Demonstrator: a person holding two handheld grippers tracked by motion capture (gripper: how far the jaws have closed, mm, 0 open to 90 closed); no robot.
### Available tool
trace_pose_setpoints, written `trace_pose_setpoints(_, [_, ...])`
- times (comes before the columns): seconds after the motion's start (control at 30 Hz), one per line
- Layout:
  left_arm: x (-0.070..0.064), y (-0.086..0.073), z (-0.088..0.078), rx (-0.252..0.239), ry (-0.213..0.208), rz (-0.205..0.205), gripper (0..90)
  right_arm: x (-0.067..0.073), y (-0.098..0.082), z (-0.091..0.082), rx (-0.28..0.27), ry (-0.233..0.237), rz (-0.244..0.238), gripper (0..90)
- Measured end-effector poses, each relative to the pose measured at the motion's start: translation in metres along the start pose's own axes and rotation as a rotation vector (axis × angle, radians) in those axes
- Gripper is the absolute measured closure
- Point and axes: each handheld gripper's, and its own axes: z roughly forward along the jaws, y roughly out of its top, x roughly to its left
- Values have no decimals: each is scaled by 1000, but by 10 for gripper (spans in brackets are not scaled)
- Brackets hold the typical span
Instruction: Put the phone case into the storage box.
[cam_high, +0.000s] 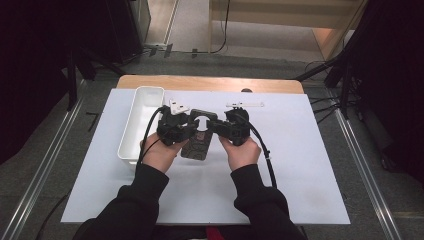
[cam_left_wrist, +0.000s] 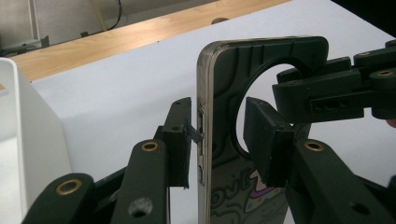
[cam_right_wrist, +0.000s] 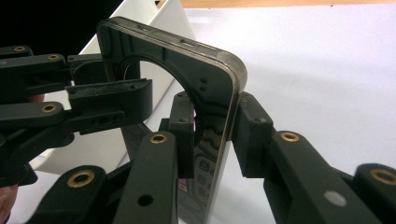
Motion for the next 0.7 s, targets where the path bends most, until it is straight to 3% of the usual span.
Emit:
trace_pose_setpoints(0.1, [2,0,0,5,-5,-10,683,2,0,0,-3,-1,1,706])
trace_pose_setpoints(0.7, [3,2,0,17,0,-25,718,6,-1,1,-6,-11,-28,695])
